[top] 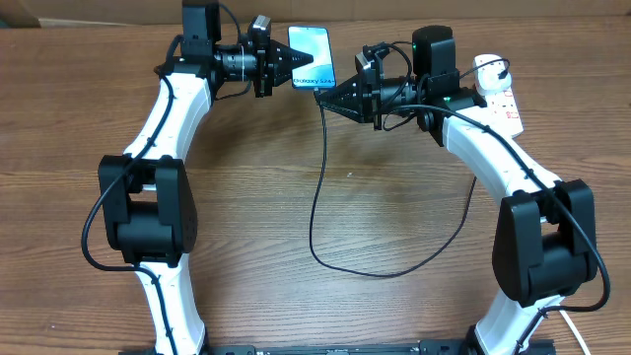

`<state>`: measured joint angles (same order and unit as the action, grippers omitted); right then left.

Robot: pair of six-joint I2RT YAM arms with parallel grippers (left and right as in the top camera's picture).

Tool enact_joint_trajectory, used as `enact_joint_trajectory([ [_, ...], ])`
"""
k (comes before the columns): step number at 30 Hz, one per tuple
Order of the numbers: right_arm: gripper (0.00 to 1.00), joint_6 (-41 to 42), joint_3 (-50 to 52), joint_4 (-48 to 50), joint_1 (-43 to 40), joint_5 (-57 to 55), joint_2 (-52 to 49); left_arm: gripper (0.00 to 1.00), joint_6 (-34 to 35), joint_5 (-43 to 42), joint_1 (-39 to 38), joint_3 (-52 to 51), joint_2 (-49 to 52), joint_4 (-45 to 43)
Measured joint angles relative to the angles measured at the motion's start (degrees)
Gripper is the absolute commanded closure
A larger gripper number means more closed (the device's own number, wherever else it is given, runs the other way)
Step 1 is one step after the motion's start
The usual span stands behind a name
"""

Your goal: Plug charger to phone and switch on socket

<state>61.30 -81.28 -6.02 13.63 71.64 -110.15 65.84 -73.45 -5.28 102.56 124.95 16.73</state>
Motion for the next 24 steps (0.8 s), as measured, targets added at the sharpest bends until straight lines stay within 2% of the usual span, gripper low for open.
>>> enact_joint_trajectory([
  [24,0.96,-0.02,0.0,-0.48,0.0,-0.02,0.0,0.96,0.04,-0.07,0.0,0.0,0.0,0.0],
])
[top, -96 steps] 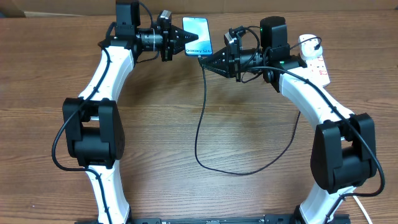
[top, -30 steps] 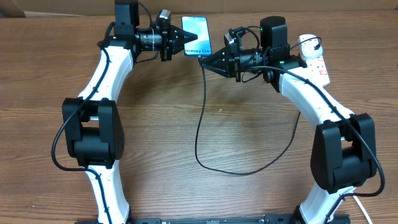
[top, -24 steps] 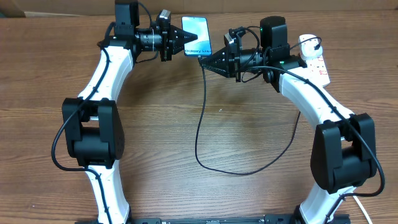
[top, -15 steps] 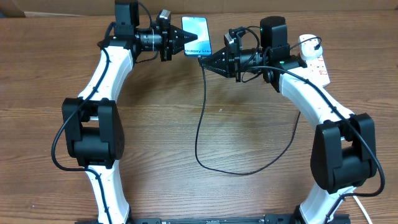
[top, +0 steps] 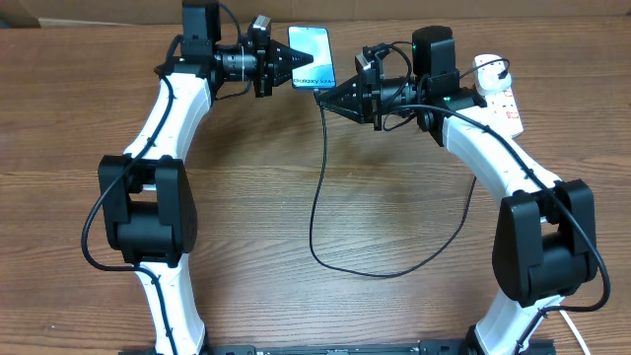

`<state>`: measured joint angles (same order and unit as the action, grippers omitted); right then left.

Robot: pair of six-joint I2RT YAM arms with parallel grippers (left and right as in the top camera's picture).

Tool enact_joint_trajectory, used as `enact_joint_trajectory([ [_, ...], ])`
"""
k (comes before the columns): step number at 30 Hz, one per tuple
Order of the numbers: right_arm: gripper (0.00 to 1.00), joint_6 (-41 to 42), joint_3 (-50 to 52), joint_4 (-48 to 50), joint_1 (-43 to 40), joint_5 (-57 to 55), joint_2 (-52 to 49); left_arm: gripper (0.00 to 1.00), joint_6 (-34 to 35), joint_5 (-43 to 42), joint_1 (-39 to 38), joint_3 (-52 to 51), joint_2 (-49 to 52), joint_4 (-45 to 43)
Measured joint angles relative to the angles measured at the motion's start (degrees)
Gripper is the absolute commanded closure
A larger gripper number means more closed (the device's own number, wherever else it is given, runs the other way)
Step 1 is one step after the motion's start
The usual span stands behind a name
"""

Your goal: Plug charger to phone and switch on socket

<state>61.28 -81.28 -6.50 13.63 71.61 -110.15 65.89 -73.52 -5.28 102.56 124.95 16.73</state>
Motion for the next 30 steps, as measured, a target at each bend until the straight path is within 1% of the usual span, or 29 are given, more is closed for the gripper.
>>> enact_joint_trajectory([
  [30,0.96,1.14,0.0,-0.02,0.0,0.11,0.0,0.96,-0.02,-0.39,-0.66,0.0,0.0,0.0],
])
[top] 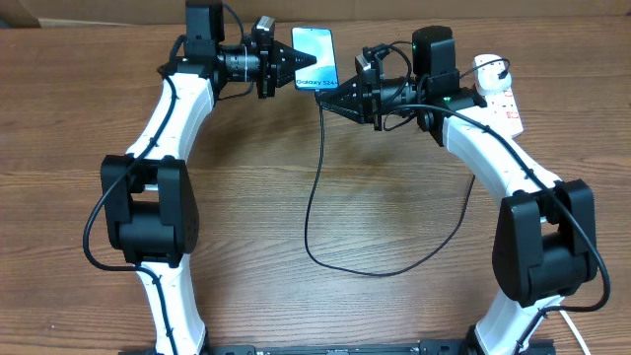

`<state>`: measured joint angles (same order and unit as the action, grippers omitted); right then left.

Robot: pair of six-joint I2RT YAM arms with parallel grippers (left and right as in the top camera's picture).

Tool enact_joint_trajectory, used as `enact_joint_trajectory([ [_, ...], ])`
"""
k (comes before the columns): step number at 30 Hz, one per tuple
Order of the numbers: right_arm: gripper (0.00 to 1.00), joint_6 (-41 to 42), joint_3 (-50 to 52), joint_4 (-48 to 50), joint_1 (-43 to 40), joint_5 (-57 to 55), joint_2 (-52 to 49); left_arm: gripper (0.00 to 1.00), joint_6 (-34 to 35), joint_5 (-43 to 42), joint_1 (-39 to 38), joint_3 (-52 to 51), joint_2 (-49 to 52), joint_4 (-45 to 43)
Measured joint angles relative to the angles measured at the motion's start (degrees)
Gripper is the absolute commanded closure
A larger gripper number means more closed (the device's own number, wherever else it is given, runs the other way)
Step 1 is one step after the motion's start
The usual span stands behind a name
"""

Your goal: Plug charger to phone and switch on socket

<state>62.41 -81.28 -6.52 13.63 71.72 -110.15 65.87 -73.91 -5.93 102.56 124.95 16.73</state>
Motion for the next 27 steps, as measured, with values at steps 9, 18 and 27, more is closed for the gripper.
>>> enact_joint_trajectory([
  [9,0.96,1.38,0.0,0.39,0.02,-0.09,0.02,0.96,0.02,-0.22,0.02,0.0,0.0,0.0],
  [18,0.96,3.17,0.0,0.59,0.02,-0.37,0.04,0.96,0.0,-0.2,-0.02,0.0,0.0,0.0],
  [27,0.96,4.94,0.0,0.85,0.02,-0.57,0.07,0.96,0.04,-0.15,-0.63,0.0,0.0,-0.02],
])
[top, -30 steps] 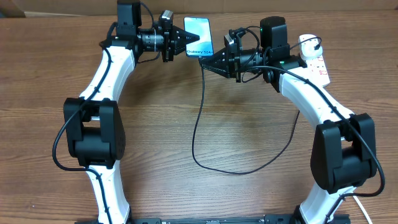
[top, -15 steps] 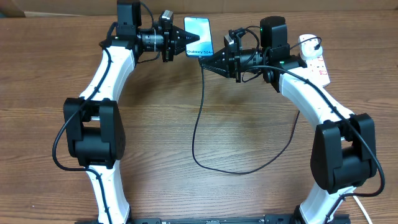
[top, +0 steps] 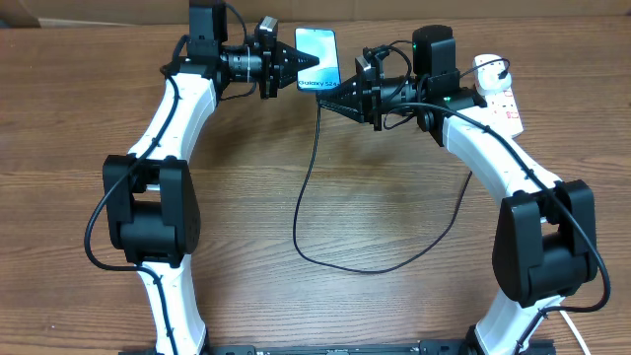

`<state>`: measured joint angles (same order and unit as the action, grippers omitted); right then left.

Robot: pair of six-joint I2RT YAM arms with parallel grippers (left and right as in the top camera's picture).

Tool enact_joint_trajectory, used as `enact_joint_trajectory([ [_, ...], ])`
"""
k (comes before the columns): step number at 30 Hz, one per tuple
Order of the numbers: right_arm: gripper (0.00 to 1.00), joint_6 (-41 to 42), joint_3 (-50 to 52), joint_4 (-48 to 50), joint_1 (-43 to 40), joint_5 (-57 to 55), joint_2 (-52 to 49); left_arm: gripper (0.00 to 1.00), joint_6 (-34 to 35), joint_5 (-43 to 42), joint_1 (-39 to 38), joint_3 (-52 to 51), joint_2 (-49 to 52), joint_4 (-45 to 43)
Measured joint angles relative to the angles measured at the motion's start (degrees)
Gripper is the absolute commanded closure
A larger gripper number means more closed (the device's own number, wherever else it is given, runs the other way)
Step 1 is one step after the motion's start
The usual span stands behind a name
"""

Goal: Plug charger to phone and switch on socket
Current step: 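Open the right gripper and release the plug at the phone's bottom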

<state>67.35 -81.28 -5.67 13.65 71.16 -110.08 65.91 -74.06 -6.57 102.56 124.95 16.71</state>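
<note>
A phone (top: 323,51) with a blue screen lies at the far middle of the table. My left gripper (top: 308,58) reaches in from the left, its tips over the phone's left edge and shut on it. From the right, my right gripper (top: 329,95) sits at the phone's near end, shut on the plug of the black charger cable (top: 306,187). The plug itself is hidden by the fingers. That cable loops down across the table and back up to the white socket strip (top: 505,99) at the far right.
A white adapter (top: 489,69) sits in the socket strip behind my right arm. The black cable's loop (top: 355,268) lies on the middle of the wooden table. A cardboard wall runs along the table's far edge.
The phone and my left gripper have shifted a little to the right, closer to the right gripper. The cable's loop has swung further to the left.
At first the phone lay slightly further left with both grippers at it, left on its edge, right on the plug at its near end. It stayed so, then phone and left gripper stood a little more to the right at each later moment.
</note>
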Motion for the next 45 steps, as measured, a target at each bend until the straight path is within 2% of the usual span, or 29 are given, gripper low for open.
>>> enact_joint_trajectory([
  [27,0.96,1.46,0.0,-0.09,0.0,-1.42,0.31,0.96,0.2,-0.07,-0.09,0.0,0.0,-0.04],
  [29,0.87,1.46,0.0,-0.09,0.0,-1.51,0.31,0.96,0.2,-0.04,-0.09,0.0,0.0,-0.04],
  [31,0.69,2.1,0.02,-0.11,0.0,-2.67,0.31,0.96,0.17,-0.39,-0.15,0.0,0.0,-0.02],
  [32,0.65,1.84,0.04,0.07,0.0,-3.78,0.31,0.96,0.17,-1.29,-0.22,0.0,0.0,0.02],
  [34,0.49,1.6,0.0,0.17,-0.02,-5.09,0.31,0.96,0.17,-2.64,-0.74,0.0,0.0,0.15],
  [38,0.5,1.7,0.02,0.11,-0.07,-6.73,0.31,0.96,0.15,-4.09,-1.73,0.0,0.0,0.22],
  [45,0.4,1.7,0.02,0.09,-0.07,-7.06,0.31,0.96,-0.09,-4.24,-1.92,0.0,0.0,0.15],
])
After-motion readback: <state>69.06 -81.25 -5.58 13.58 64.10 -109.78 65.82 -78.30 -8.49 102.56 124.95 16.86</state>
